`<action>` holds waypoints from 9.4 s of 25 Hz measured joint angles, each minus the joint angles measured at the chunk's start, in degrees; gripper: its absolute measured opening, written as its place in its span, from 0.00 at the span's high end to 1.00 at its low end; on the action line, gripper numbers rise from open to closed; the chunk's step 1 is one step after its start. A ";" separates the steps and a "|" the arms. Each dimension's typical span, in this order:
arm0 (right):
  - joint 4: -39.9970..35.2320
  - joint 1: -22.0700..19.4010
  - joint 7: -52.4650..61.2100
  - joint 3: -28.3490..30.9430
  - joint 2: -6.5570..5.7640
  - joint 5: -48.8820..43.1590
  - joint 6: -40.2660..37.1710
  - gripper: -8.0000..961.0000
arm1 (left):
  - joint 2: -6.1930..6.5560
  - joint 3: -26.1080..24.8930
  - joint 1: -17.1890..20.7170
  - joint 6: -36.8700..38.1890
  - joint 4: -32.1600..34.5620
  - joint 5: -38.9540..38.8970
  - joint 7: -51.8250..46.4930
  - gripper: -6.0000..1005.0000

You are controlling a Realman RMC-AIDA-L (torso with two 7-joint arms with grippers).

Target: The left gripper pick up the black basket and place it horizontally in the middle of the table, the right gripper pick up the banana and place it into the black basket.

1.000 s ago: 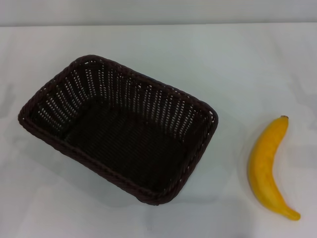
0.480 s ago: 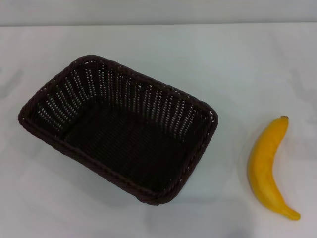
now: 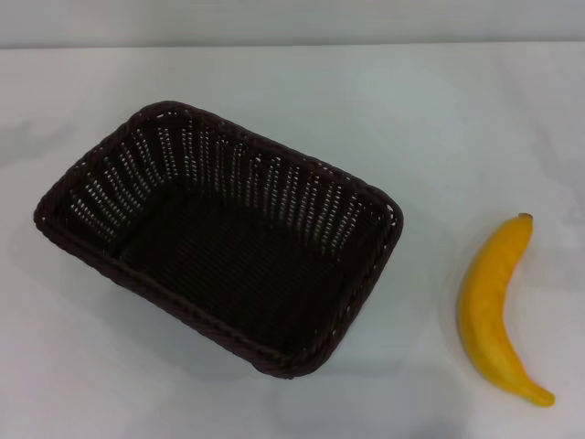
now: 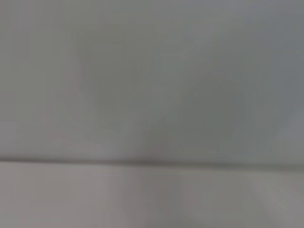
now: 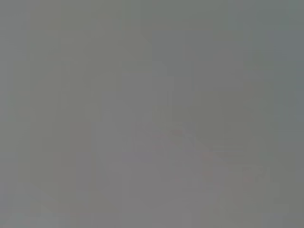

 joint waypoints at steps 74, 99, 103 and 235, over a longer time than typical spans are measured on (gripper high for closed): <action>0.43 1.03 0.79 0.44 0.08 0.32 0.45 0.11 | -15.48 1.43 -10.94 -0.11 -2.17 17.73 5.55 0.84; 0.43 -0.05 -1.80 0.51 -0.09 0.31 0.04 0.11 | -13.52 8.68 -12.12 3.64 0.49 19.47 -21.66 0.84; 0.43 -0.09 -1.83 0.50 -0.09 0.31 0.07 0.11 | -13.57 8.68 -12.01 3.68 -0.90 19.54 -24.20 0.84; 72.26 14.63 136.34 -22.28 -0.29 -111.97 34.34 0.11 | -15.91 -14.20 14.20 -3.23 -2.43 -30.66 52.07 0.11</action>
